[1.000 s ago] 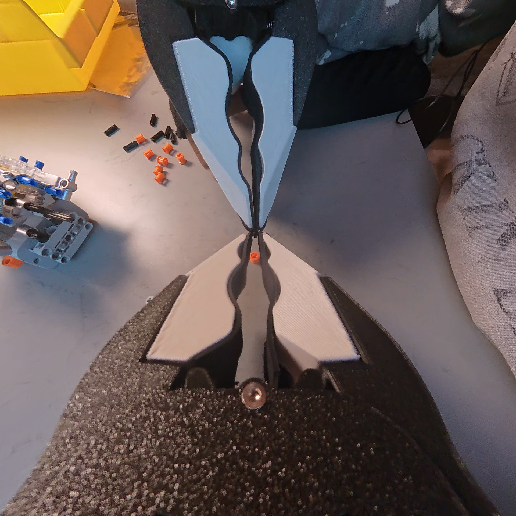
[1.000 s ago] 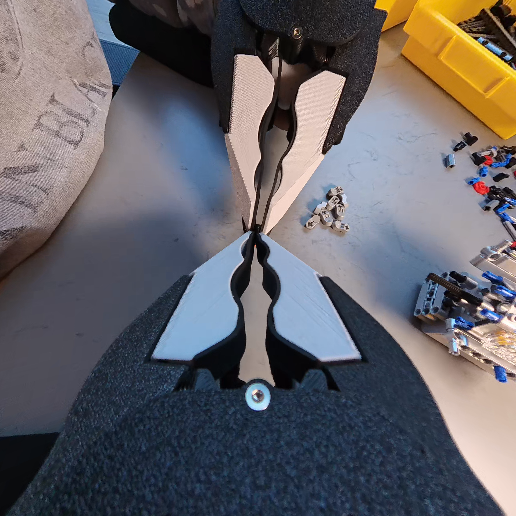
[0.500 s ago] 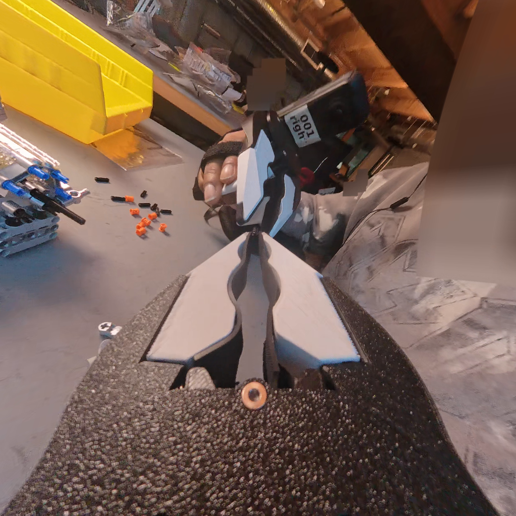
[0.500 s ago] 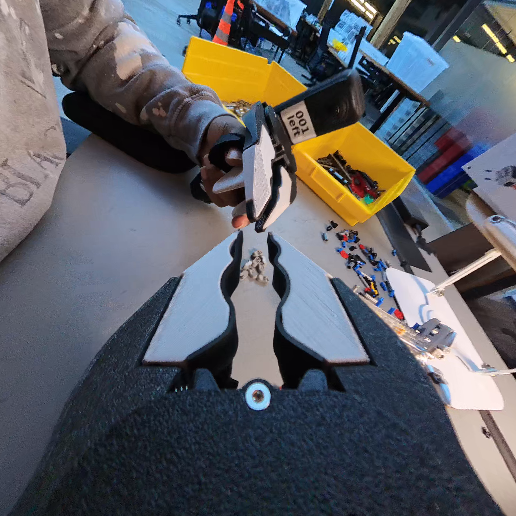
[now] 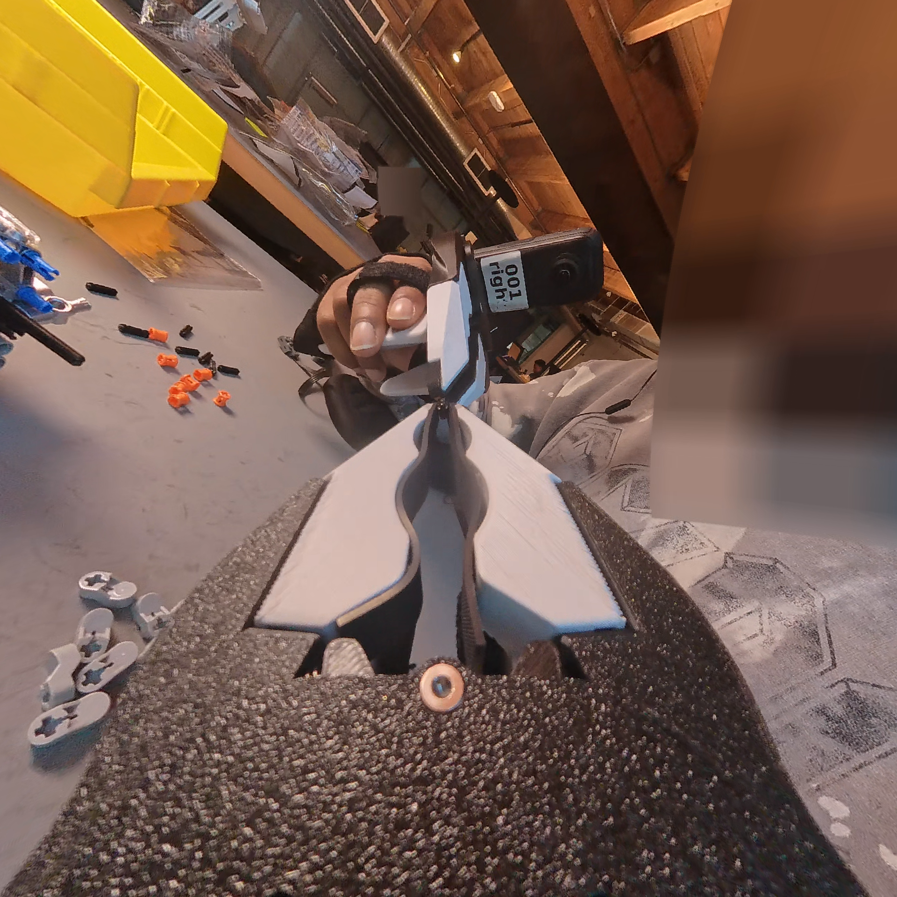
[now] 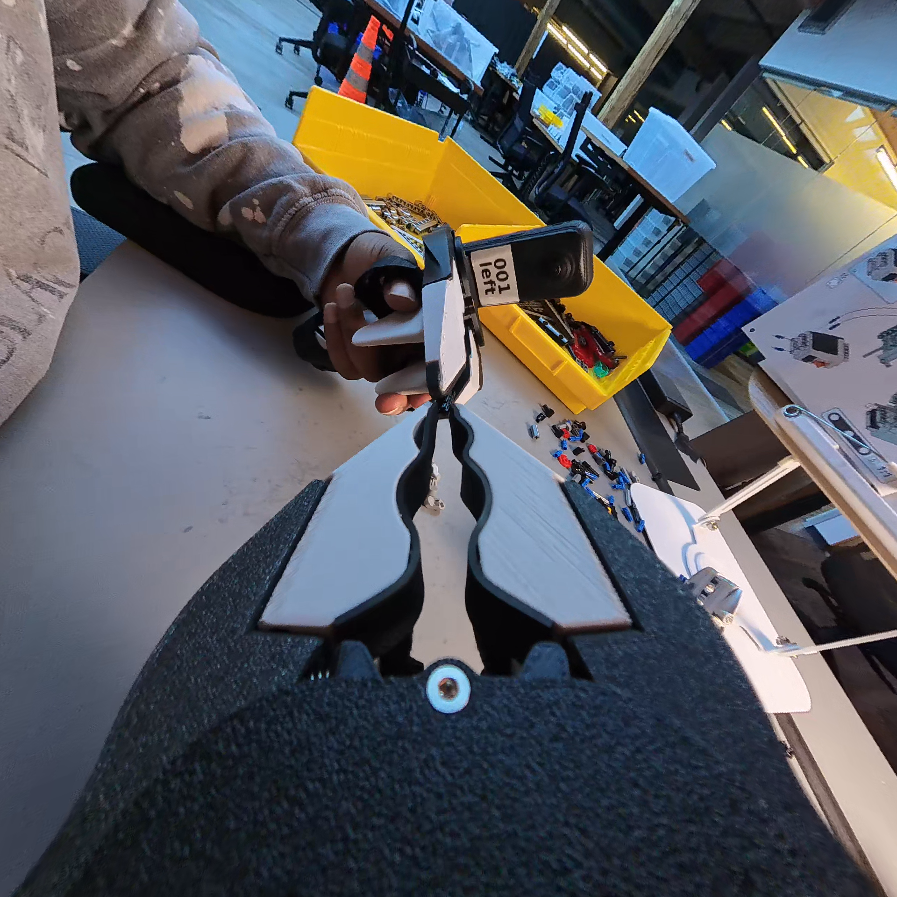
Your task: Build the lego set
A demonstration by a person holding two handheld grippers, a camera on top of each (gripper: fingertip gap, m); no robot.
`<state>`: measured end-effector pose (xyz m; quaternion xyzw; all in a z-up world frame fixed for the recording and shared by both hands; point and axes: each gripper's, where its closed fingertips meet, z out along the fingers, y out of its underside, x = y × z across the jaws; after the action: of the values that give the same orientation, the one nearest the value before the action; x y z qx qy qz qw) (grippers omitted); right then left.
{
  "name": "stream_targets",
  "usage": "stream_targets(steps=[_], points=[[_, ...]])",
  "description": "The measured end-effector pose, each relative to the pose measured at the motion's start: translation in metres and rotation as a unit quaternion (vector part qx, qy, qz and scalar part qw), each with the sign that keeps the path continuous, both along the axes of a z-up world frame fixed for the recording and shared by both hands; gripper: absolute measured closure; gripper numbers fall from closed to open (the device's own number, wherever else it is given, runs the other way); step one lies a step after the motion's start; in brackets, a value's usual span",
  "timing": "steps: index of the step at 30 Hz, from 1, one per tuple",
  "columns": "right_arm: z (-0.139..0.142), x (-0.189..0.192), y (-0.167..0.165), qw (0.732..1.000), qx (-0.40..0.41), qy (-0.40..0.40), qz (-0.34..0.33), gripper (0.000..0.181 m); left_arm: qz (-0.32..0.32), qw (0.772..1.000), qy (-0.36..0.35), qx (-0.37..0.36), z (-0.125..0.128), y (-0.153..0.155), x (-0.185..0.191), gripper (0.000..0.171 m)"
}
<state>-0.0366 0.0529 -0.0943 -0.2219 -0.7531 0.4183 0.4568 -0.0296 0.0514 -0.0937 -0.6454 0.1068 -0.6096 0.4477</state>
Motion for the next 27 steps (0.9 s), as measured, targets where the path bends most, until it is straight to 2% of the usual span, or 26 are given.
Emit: stream_targets(steps=[13,17,19,22,27], points=[[0.006,0.001,-0.003,1.000,-0.020,0.007,0.007,0.177,-0.020,0.999,-0.042,-0.009,0.007,-0.003,0.002,0.169],[0.005,0.000,-0.001,0.999,-0.048,-0.015,0.006,0.177,-0.015,0.999,-0.035,-0.008,0.007,-0.002,0.002,0.169],[0.001,-0.002,0.001,0.997,-0.067,-0.041,0.003,0.178,0.001,1.000,0.004,0.004,0.003,0.000,0.000,0.169],[-0.001,-0.004,0.005,0.993,-0.100,-0.069,-0.003,0.178,0.036,0.993,0.110,0.036,-0.009,0.003,-0.003,0.170],[-0.006,-0.005,0.016,0.985,-0.121,-0.119,-0.017,0.178,0.082,0.949,0.297,0.068,-0.040,0.007,-0.015,0.170]])
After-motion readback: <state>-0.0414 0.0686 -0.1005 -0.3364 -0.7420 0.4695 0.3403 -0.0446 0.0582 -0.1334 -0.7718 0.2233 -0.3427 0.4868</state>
